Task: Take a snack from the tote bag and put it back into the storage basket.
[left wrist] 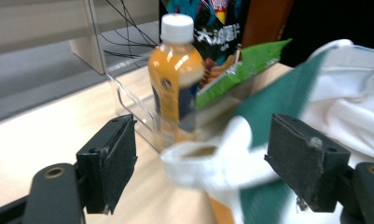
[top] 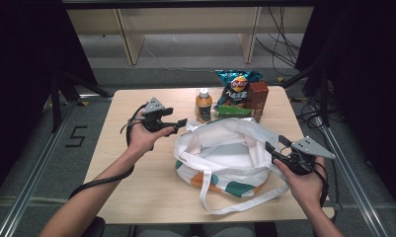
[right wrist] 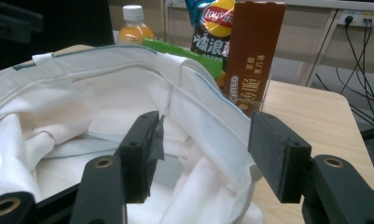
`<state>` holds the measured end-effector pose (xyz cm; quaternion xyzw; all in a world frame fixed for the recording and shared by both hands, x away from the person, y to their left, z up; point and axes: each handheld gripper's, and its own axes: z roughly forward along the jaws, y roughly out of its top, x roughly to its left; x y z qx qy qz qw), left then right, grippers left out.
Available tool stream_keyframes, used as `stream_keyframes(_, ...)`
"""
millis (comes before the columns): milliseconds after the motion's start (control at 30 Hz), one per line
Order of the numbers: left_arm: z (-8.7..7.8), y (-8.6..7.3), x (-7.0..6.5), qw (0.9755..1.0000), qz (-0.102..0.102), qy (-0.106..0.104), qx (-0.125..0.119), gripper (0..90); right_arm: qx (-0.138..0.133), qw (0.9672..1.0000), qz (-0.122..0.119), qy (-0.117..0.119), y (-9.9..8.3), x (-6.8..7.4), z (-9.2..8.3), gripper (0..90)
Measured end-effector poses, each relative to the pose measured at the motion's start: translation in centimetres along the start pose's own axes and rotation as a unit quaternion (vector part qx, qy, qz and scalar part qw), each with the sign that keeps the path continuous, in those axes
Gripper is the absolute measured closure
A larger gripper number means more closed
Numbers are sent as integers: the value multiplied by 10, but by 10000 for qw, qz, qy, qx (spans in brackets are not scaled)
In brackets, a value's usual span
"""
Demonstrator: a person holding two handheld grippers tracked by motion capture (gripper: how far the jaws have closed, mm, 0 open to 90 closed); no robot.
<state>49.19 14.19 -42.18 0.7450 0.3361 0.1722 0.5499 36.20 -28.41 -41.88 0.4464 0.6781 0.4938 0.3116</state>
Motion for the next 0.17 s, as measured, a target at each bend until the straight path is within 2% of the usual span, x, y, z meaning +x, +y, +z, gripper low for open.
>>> stream_keyframes(33, -3, -5, -1, 10000, -73, -31, -12, 225, -27, 9999, -117, 27, 1, -2, 0, 439)
stream_keyframes(100, -8, -14, -3, 9997, -206, -63, -67, 225, -39, 10000, -66, 38, 1, -2, 0, 436)
stream_keyframes(133, -10, -16, -4, 9997, -199, -92, -50, 225, -31, 9999, -99, 54, 1, -3, 1, 434)
stream_keyframes(167, -13, -18, -5, 9996, -245, -117, -64, 224, -11, 10000, -13, 22, 1, -2, 0, 431)
